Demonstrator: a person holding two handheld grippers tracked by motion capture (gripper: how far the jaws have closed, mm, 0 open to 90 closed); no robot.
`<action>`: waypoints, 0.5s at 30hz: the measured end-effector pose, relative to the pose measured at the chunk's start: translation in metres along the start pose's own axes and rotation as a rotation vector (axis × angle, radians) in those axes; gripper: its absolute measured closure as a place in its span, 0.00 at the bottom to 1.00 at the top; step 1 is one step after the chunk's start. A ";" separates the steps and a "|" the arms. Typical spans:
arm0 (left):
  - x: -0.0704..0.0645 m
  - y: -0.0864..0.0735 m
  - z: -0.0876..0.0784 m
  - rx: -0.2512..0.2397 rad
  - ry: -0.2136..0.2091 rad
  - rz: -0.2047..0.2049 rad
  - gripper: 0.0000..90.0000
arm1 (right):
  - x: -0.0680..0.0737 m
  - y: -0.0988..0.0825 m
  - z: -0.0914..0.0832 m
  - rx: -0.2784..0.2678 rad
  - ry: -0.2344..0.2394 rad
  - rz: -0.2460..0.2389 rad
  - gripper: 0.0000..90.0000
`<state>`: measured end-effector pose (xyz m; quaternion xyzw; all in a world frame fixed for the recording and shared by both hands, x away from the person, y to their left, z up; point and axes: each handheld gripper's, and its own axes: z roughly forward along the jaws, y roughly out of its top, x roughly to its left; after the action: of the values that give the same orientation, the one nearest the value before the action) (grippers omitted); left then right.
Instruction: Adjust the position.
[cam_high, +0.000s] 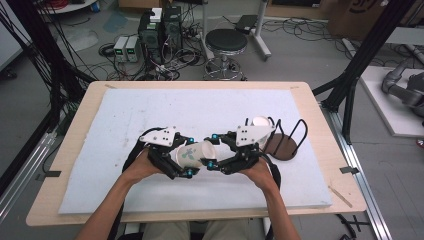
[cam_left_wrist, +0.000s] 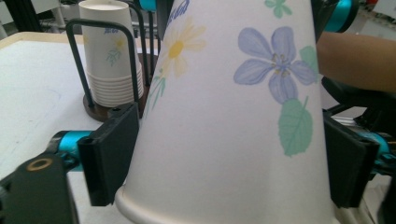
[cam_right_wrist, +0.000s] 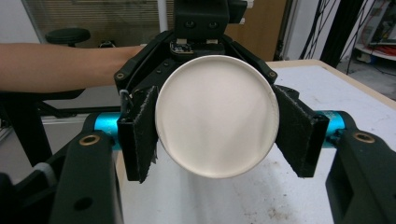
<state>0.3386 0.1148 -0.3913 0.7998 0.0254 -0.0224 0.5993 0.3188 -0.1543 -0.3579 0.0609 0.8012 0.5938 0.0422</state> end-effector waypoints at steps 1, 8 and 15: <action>0.000 0.000 -0.001 -0.002 0.001 0.004 0.22 | 0.000 0.000 0.000 0.001 0.001 -0.005 0.41; -0.001 0.000 -0.002 0.004 0.004 0.009 0.28 | 0.000 0.000 0.001 0.009 0.013 -0.001 0.41; -0.002 0.000 -0.002 0.015 -0.006 0.015 0.32 | -0.001 -0.001 0.001 0.016 0.023 0.005 0.42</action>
<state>0.3367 0.1163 -0.3909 0.8045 0.0173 -0.0206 0.5933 0.3195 -0.1534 -0.3592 0.0564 0.8063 0.5880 0.0313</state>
